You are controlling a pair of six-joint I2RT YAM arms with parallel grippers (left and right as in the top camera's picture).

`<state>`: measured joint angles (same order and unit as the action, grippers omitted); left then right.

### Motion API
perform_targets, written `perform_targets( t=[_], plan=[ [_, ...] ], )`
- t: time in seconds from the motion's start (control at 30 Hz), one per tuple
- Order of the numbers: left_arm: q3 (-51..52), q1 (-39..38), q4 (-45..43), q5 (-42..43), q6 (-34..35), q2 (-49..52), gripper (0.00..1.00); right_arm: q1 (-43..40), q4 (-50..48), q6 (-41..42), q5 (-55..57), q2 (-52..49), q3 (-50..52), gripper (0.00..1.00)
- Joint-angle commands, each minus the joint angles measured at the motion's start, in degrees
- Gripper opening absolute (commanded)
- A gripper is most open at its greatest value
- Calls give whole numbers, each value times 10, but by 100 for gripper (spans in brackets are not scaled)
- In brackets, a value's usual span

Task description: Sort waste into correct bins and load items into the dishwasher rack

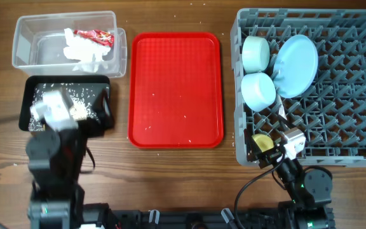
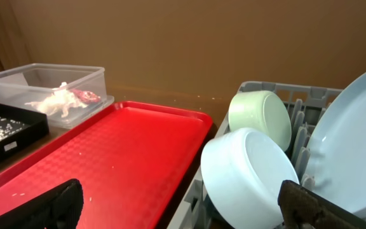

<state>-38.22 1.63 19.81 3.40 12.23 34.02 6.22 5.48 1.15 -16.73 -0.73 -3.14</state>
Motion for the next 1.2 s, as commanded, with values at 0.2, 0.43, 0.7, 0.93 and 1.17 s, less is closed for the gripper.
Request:
perform_targets(
  t=[0.2, 0.43, 0.7, 0.93, 1.17],
  plan=[
    [277, 40, -188, 7, -13, -262, 100, 3, -2, -10, -10, 5, 1, 100],
    [356, 26, -216, 11, -13, -339, 100, 3, -2, -10, -10, 5, 1, 100],
    [379, 26, -162, 49, -14, -338, 100, 3, -2, -10, -10, 5, 1, 100],
    [379, 26, -162, 49, -14, -336, 100, 3, -2, -10, -10, 5, 1, 100],
    [379, 26, -162, 49, -14, -336, 100, 3, -2, -9, -10, 5, 1, 100]
  ],
)
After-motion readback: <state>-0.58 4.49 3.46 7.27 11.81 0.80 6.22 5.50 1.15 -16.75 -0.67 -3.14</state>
